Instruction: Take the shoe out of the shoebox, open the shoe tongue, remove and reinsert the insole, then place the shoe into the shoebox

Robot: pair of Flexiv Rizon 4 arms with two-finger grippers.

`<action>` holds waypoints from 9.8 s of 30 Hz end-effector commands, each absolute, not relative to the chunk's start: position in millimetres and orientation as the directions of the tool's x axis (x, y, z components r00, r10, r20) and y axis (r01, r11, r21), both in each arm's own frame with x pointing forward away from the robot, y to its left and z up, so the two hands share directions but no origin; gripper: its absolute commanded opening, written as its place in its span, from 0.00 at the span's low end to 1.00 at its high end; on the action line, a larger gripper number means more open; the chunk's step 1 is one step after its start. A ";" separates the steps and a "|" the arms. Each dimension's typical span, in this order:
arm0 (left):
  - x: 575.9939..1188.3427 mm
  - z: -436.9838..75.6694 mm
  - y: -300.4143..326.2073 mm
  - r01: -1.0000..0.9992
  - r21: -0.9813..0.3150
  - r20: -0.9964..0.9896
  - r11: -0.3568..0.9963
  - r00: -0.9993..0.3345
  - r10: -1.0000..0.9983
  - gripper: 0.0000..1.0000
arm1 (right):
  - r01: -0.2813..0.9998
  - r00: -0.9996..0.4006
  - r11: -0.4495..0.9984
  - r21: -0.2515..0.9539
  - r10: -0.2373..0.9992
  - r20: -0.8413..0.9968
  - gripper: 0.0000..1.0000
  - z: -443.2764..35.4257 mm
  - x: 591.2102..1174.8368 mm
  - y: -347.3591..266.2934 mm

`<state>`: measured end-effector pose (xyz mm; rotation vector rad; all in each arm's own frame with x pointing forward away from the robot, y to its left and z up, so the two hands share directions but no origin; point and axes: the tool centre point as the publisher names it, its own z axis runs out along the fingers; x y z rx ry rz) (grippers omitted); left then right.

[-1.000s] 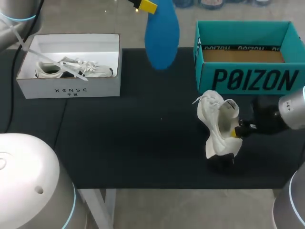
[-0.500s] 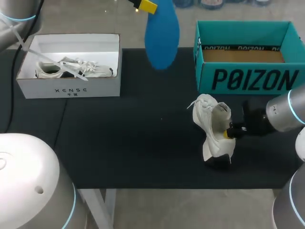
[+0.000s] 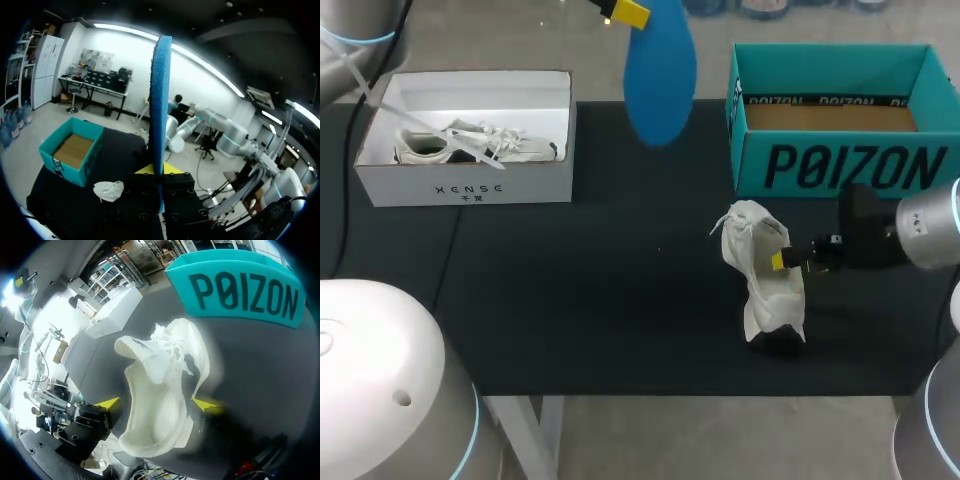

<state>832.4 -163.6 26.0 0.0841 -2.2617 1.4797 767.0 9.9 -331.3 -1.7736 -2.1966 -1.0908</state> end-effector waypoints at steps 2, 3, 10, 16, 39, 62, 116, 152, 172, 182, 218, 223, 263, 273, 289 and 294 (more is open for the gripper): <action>831.9 26.1 -163.3 -0.281 -0.859 0.387 0.428 -0.904 0.181 0.00 | 0.893 -0.354 0.091 0.441 0.747 0.563 1.00 -277.6 758.2 -7.2; 831.9 26.1 -163.3 -0.281 -0.859 0.387 0.428 -0.904 0.181 0.00 | 0.885 -0.377 0.084 0.459 0.708 0.597 1.00 -268.9 757.1 -3.5; 831.9 26.1 -163.3 -0.281 -0.859 0.387 0.428 -0.904 0.181 0.00 | 0.885 -0.377 0.084 0.459 0.708 0.597 1.00 -268.9 757.1 -3.5; 831.9 26.1 -163.3 -0.281 -0.859 0.387 0.428 -0.904 0.181 0.00 | 0.885 -0.377 0.084 0.459 0.708 0.597 1.00 -268.9 757.1 -3.5; 831.9 26.1 -163.3 -0.281 -0.859 0.387 0.428 -0.904 0.181 0.00 | 1.000 0.003 0.001 -0.003 0.020 1.000 1.00 -189.6 772.6 33.9; 831.9 26.1 -163.3 -0.281 -0.859 0.387 0.428 -0.904 0.181 0.00 | 0.929 0.348 0.084 -0.361 0.139 0.927 1.00 -144.5 781.8 101.7; 807.4 28.8 -163.4 -0.130 -0.896 0.243 0.424 -0.944 0.224 0.00 | 0.960 0.232 0.151 -0.237 0.050 0.971 1.00 -129.5 786.5 100.3; 712.7 -77.3 -135.0 0.375 -0.860 -0.352 0.346 -0.927 0.130 0.00 | 0.960 0.232 0.151 -0.237 0.050 0.971 1.00 -129.5 786.5 100.3; 696.3 -48.9 -162.4 0.844 -0.458 -0.827 0.279 -0.520 0.215 0.00 | 0.960 0.232 0.151 -0.237 0.050 0.971 1.00 -129.5 786.5 100.3; 683.6 -84.2 -162.8 0.909 -0.328 -0.909 0.257 -0.377 0.176 0.00 | 0.960 0.232 0.151 -0.237 0.050 0.971 1.00 -129.5 786.5 100.3; 724.9 -127.2 -251.8 0.933 -0.250 -0.930 0.258 -0.306 0.205 0.00 | 0.960 0.232 0.151 -0.237 0.050 0.971 1.00 -129.5 786.5 100.3; 725.6 -132.3 -264.3 0.933 -0.243 -0.932 0.267 -0.301 0.202 0.00 | 0.960 0.232 0.151 -0.237 0.050 0.971 1.00 -129.5 786.5 100.3; 713.4 -117.8 -235.6 0.905 -0.266 -0.931 0.332 -0.330 0.153 1.00 | 0.960 0.232 0.151 -0.237 0.050 0.971 0.00 -129.5 786.5 100.3; 728.8 -74.7 -168.4 0.895 -0.257 -0.919 0.365 -0.343 0.193 1.00 | 0.960 0.232 0.151 -0.237 0.050 0.971 0.00 -129.5 786.5 100.3; 757.6 4.2 -140.4 0.960 -0.189 -0.606 0.205 -0.278 0.746 1.00 | 0.960 0.232 0.151 -0.237 0.050 0.971 0.00 -129.5 786.5 100.3; 755.0 12.6 -154.6 0.937 0.331 -0.105 0.112 -0.082 0.991 1.00 | 0.960 0.232 0.151 -0.237 0.050 0.971 0.00 -129.5 786.5 100.3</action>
